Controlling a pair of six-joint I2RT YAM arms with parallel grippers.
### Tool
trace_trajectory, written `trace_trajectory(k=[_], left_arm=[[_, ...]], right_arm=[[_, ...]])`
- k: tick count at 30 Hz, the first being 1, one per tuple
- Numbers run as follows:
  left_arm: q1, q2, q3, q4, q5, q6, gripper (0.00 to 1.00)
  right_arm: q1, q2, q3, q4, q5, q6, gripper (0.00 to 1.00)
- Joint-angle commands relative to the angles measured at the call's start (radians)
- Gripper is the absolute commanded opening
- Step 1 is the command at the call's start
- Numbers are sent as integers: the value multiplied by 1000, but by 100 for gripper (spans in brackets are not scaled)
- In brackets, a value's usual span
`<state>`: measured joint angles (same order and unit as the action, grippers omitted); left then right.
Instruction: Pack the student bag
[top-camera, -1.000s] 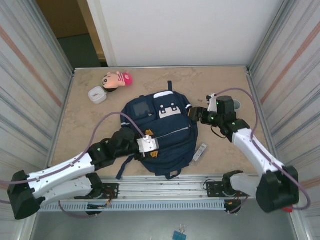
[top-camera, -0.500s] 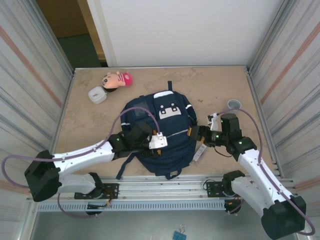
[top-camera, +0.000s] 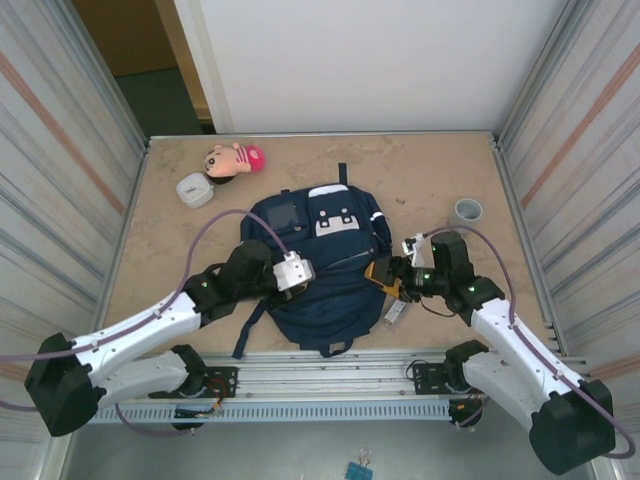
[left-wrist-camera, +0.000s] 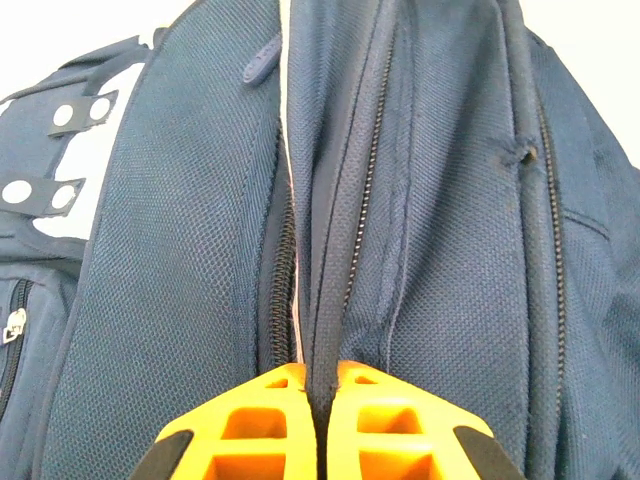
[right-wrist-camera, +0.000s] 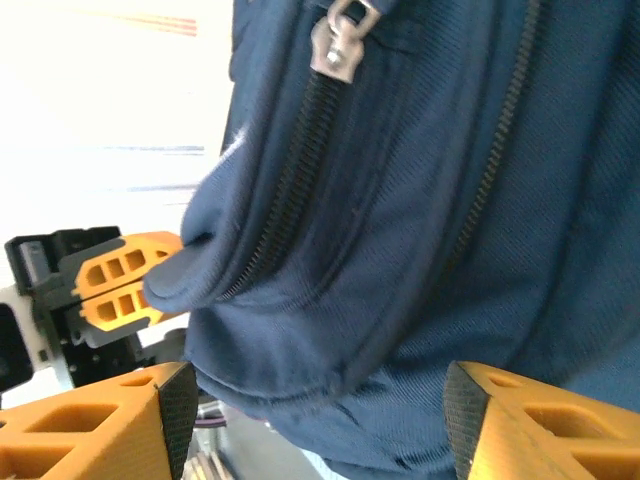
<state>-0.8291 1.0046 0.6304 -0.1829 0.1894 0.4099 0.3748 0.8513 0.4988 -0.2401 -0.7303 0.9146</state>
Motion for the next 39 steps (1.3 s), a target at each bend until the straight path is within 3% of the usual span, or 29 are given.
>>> trace_trajectory(k=[1,6,11,13,16,18,20,23,30,34,37,39], left_arm=[[6,-49,-6,110,76,-29,0],[5,-47,-15,136,84,-67,0],[6,-47,-26,209,55,-161,0],[5,-43,-26,211,37,-191,8],[5,-34,-6,190,65,-185,30],[1,-17,26,167,95,-175,45],[-20,13,68,138,98,-153,55],[-74,74,141,99,47,-100,59],[-94,200,221,86,76,-72,59],[-94,208,190,131,32,-74,56],[-94,209,156,184,-58,-80,50],[-88,213,134,222,-106,-97,36]], right_arm=[[41,31,-15,159,-19,92,67],[108,76,-14,206,38,125,62],[124,62,-47,250,109,146,24],[134,37,-58,289,126,152,14],[151,5,-51,306,145,136,0],[162,0,-42,310,143,120,0],[178,4,-30,315,144,108,0],[207,22,-15,326,150,91,0],[266,55,15,356,167,63,0],[287,56,28,370,167,38,0],[311,68,43,372,147,9,0],[335,68,43,371,152,-17,0]])
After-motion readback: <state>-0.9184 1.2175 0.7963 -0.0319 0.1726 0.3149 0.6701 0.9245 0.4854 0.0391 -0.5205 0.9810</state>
